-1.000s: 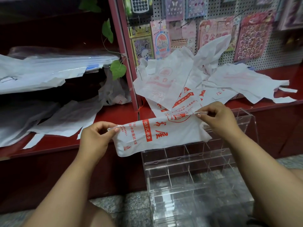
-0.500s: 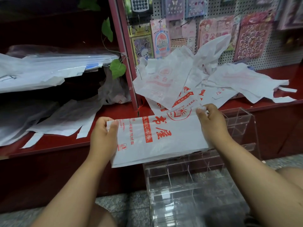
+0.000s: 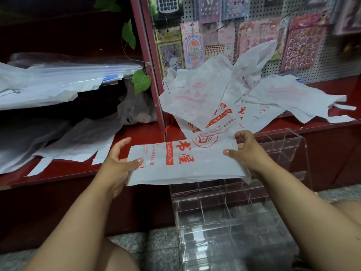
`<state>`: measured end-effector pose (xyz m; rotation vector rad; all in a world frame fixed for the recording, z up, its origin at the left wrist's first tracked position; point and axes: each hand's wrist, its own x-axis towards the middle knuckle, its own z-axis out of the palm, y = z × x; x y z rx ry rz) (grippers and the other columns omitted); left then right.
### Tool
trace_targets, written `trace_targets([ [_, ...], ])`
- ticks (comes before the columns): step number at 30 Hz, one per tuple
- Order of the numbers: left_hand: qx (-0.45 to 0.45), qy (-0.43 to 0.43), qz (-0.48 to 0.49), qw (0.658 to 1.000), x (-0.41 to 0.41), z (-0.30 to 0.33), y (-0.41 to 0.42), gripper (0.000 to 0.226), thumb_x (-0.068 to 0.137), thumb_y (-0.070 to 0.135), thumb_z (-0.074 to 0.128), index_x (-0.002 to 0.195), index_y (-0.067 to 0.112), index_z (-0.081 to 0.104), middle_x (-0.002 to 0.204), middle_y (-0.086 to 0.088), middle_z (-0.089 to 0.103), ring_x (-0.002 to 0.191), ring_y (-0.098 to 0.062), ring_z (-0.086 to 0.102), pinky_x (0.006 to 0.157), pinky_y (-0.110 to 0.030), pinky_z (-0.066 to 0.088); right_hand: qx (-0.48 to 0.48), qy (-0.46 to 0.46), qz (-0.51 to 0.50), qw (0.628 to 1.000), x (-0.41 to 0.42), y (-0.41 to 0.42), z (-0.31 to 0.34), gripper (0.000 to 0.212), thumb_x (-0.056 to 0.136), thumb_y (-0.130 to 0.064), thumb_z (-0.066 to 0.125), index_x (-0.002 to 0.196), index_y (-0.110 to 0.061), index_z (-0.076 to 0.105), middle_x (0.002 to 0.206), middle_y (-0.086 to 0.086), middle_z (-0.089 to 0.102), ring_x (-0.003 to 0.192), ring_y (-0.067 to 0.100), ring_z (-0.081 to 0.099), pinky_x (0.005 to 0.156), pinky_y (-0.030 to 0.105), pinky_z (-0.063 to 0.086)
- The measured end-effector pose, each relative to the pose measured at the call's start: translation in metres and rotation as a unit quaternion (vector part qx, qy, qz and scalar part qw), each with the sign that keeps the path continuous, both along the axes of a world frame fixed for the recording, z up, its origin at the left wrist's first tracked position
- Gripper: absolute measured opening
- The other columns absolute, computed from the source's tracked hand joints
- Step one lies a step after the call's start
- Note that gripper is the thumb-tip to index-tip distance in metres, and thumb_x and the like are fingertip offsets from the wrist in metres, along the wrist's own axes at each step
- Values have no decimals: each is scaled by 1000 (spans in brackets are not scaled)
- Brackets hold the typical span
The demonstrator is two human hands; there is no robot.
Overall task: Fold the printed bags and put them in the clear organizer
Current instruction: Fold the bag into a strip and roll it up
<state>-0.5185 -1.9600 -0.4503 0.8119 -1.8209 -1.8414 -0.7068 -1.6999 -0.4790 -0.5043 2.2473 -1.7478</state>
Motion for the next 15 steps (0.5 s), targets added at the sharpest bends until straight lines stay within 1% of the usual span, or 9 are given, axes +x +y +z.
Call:
trace_targets([
  [2,-34,4,9,999,3,2,2,31,86,-10,63,105,15,64,92,-14,69,53,-9,68,43,-16,49,-27,-1,-18,999,1,-1,0,55,81,-11,75,116,-26,36,95,1,68,79,14,66,61,27,51],
  [3,-37,6,4,999,4,0,0,22,86,-9,62,96,10,66,93,-14,68,54,-7,66,45,-15,50,-43,3,-28,999,2,-2,-1,52,80,-10,75,114,-25,37,94,2,69,77,14,67,61,28,52],
  [4,-29,8,-4,1000,4,-1,-3,18,85,-9,63,93,7,68,98,-15,70,62,-11,69,51,-16,54,-59,14,-39,997,2,-2,-2,48,80,-10,75,110,-23,40,93,4,69,78,16,67,64,31,54],
  [6,-10,3,-14,1000,5,-3,-7,20,83,-9,65,96,6,71,104,-15,72,81,-23,73,66,-26,61,-70,45,-50,995,1,-1,-4,31,79,-9,76,96,-17,52,90,9,65,81,20,62,75,37,52],
  [8,-6,5,-14,1000,6,-5,-10,26,80,-11,67,100,6,71,104,-14,73,84,-24,73,66,-26,61,-58,41,-24,997,0,0,-4,12,81,-11,74,84,-17,64,93,12,65,86,22,60,82,39,50],
  [9,-5,8,-12,1000,6,-5,-11,29,78,-12,68,101,6,71,105,-13,73,84,-24,74,65,-25,60,-49,30,3,998,1,1,-3,9,82,-12,72,85,-20,69,99,5,67,92,20,62,88,38,49],
  [11,2,17,-12,1000,7,-5,-11,33,75,-12,69,102,7,71,106,-12,72,85,-24,74,65,-25,60,-40,13,68,997,2,1,-3,18,82,-13,72,95,-26,73,110,-7,65,107,13,59,98,35,46],
  [12,7,22,-12,1000,7,-5,-12,34,74,-12,69,101,8,71,106,-12,72,85,-24,74,65,-25,60,-33,11,95,995,4,1,-3,25,81,-12,73,99,-29,72,114,-10,63,111,12,57,100,34,45],
  [15,7,26,-13,1000,8,-5,-15,36,74,-14,69,101,9,71,105,-13,72,82,-21,74,65,-24,60,-2,19,112,994,4,-1,-6,38,76,-6,77,105,-30,71,120,-9,62,113,12,58,99,32,47],
])
